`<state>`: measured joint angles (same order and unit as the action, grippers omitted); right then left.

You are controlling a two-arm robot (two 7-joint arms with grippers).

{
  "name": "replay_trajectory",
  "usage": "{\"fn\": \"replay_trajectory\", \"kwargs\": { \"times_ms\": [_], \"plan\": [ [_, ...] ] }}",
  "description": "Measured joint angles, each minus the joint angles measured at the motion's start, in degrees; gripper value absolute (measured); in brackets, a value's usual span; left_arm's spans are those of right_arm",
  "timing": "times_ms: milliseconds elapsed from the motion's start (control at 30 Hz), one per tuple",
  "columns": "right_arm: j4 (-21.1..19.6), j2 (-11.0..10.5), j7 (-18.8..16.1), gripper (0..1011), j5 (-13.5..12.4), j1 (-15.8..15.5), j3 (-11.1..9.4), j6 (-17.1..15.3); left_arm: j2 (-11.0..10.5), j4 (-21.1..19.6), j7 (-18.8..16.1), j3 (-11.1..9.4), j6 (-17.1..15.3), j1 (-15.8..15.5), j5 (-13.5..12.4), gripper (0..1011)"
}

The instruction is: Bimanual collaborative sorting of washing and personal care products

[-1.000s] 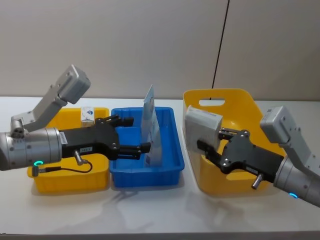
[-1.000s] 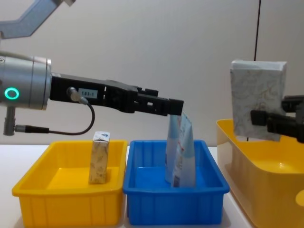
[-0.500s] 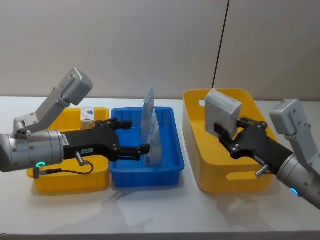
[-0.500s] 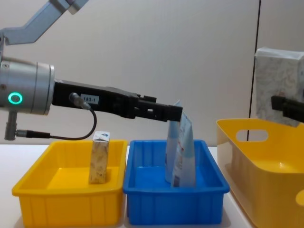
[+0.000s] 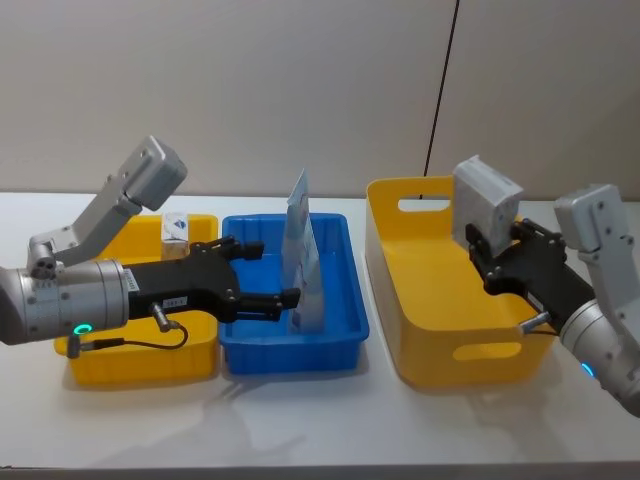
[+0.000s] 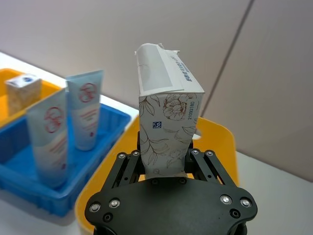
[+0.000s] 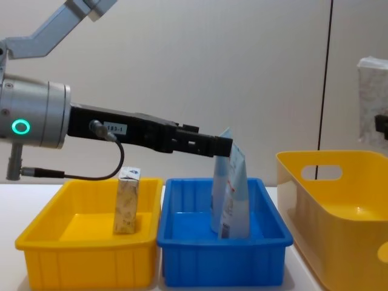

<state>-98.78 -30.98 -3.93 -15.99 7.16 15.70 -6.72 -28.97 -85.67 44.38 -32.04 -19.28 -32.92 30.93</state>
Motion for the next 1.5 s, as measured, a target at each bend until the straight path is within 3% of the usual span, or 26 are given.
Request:
{"fn": "replay_trajectory", "kwargs": {
  "times_ms": [333,533,1500],
  "plan": [
    [0.5,3.7,7.0,356,2.0,0.7,-1.2,-5.3,0.0,0.1,-0.1,-0.1,-0.1,0.0,0.0,1001],
    [1.5,5.2,9.1,357,2.6,1.5,-1.6,-7.6,0.0,0.1,-0.2,-0.1,-0.1,0.0,0.0,1001],
    [3.2,7.4,11.5,357,3.4,3.0,-2.1,-10.9,0.0,0.1,-0.2,-0.1,-0.2,0.0,0.0,1001]
  ]
}}
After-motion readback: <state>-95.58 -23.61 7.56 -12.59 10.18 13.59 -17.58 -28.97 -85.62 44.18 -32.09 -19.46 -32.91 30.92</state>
